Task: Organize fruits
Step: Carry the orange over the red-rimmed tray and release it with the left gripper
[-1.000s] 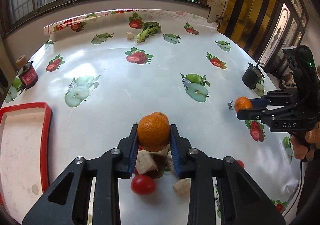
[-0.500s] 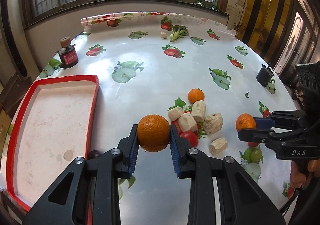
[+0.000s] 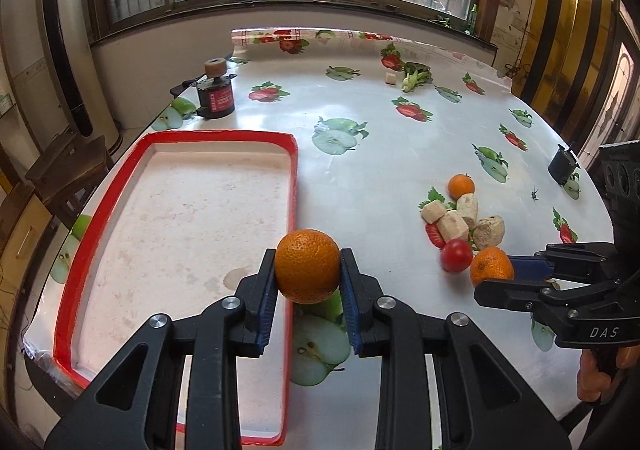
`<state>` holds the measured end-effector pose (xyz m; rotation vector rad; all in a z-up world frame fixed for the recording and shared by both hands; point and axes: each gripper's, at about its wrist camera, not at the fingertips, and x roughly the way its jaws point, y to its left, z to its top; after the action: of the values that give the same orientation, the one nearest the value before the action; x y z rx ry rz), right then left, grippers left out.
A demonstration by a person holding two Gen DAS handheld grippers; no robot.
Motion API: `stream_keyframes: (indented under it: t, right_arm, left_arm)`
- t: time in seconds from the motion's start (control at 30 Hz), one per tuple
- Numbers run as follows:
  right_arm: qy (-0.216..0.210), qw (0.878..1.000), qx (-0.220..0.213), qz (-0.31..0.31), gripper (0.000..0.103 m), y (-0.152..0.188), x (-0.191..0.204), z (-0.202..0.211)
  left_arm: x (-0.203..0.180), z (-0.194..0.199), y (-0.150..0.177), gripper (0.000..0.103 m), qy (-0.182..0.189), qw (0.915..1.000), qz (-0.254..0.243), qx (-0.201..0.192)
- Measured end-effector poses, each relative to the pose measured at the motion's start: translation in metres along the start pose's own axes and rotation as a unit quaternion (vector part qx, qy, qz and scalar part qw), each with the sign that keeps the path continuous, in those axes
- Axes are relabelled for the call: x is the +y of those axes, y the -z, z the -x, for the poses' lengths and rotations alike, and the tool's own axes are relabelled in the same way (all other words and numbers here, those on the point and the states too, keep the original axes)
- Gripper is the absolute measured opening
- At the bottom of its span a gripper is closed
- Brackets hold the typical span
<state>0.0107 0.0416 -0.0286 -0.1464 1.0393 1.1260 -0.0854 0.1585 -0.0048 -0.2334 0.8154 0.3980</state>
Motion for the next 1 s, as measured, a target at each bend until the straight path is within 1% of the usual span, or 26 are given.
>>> stream_keyframes:
  t: [0.23,0.57,1.0]
  right_arm:
    - [-0.01,1.0,0.0,0.007,0.036,-0.004,0.024,-0.015]
    - [-0.022,1.0,-0.007,0.021,0.036,-0.023,0.053,-0.034]
    - [-0.033,0.999,0.001,0.037,0.036,-0.037,0.087,-0.068]
  left_arm:
    - [0.029,0.0,0.01,0.026,-0.015,0.9996,0.022,0.004]
    - [0.072,0.004,0.019,0.026,-0.039,0.9978,0.053,0.004]
    - [0.107,0.003,0.027,0.027,-0.055,0.9947,0.087,0.008]
